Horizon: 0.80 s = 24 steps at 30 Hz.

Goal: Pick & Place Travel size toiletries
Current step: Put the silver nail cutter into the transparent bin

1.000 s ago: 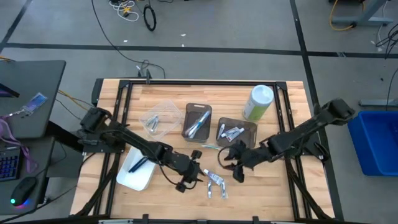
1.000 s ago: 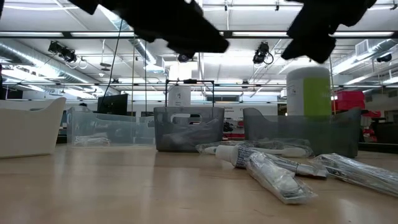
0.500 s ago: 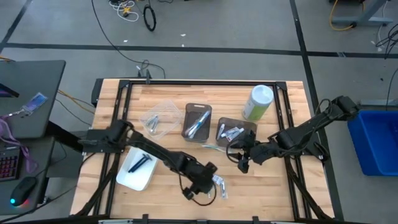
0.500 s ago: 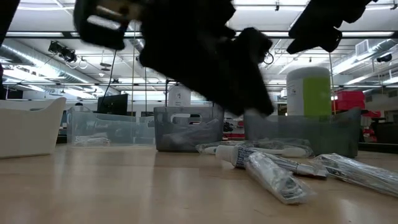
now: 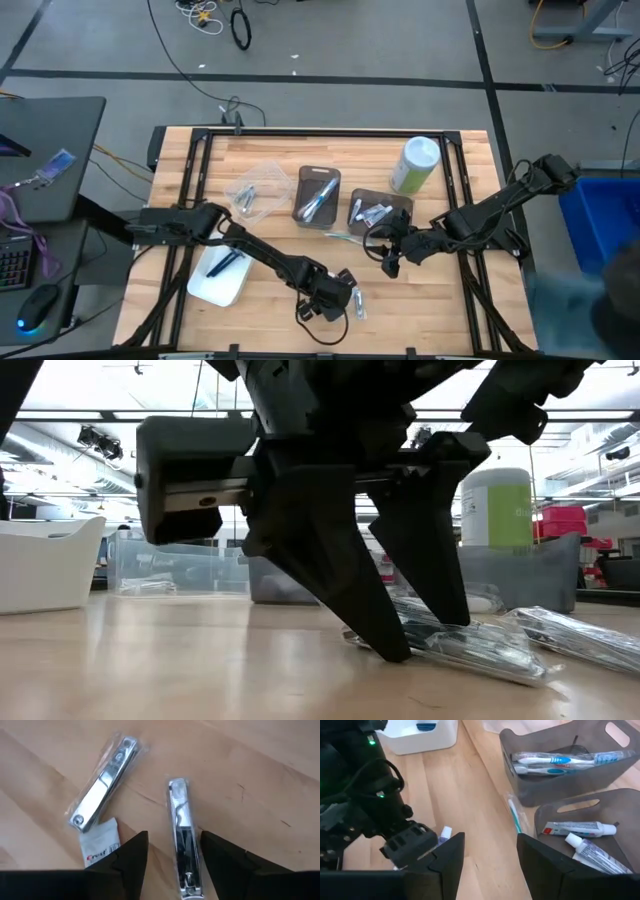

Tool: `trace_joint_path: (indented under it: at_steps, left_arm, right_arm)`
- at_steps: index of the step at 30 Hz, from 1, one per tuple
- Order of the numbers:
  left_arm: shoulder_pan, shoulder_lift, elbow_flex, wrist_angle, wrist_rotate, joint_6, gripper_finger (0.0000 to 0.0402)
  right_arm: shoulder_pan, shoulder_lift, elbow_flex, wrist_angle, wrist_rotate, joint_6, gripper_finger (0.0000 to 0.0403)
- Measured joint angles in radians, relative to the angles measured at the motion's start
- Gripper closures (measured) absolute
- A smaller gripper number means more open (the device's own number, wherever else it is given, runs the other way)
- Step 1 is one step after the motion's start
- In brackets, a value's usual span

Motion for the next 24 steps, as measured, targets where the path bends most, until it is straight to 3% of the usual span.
trace_joint_path:
  at_steps: [12,18,24]
  left_arm:
    - [0.005,-0.006,-0.002,-0.07,0.059,-0.375,0.0346]
    - [0.003,-0.041,-0.006,-0.182,0.045,-0.458,0.034]
    - [-0.001,-0.146,-0.009,-0.443,-0.108,-0.551,0.0328]
  right_arm:
    - [0.001,0.0,0.0,0.002,-0.009,0.004,0.0214]
    - [0.001,0.0,0.0,0.003,-0.009,0.004,0.021]
    - [0.001,0.0,0.0,0.004,-0.009,0.004,0.0215]
